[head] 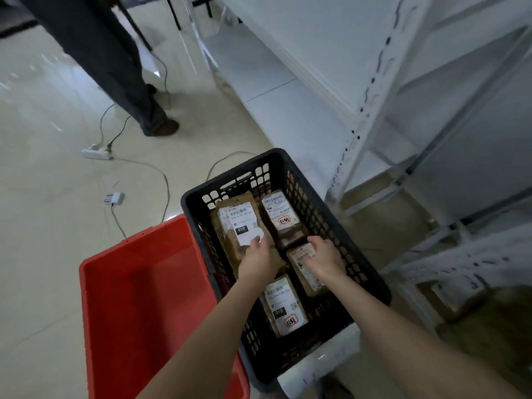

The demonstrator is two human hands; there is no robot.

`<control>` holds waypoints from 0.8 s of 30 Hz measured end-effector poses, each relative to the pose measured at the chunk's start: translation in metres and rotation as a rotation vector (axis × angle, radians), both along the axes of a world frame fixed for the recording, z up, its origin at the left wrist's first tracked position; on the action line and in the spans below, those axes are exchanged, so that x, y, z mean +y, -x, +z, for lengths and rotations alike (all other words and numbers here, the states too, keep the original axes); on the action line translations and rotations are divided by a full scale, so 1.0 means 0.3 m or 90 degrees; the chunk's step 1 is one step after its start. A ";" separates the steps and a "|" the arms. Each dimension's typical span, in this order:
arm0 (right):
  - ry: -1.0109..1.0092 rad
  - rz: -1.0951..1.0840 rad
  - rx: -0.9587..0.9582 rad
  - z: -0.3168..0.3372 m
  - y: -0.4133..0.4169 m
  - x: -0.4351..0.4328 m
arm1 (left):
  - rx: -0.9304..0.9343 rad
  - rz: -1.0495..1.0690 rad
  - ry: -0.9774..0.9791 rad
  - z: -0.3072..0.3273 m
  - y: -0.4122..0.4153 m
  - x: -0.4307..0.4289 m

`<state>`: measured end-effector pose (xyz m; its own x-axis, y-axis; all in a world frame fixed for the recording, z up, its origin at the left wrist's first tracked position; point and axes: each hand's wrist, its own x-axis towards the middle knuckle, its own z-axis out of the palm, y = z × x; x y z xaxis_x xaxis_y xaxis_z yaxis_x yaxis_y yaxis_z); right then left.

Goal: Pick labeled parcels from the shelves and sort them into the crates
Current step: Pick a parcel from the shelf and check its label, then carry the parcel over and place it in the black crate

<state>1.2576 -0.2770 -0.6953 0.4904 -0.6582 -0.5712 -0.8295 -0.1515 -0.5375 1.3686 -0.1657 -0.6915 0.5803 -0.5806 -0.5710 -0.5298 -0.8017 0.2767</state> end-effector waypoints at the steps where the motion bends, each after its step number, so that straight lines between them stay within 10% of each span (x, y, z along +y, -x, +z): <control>1: 0.009 -0.018 0.004 0.029 0.039 0.011 | 0.005 -0.032 0.001 0.021 0.025 -0.006; 24: 0.255 -0.488 0.129 0.562 1.422 0.597 | -0.079 -0.801 0.135 0.532 1.301 0.032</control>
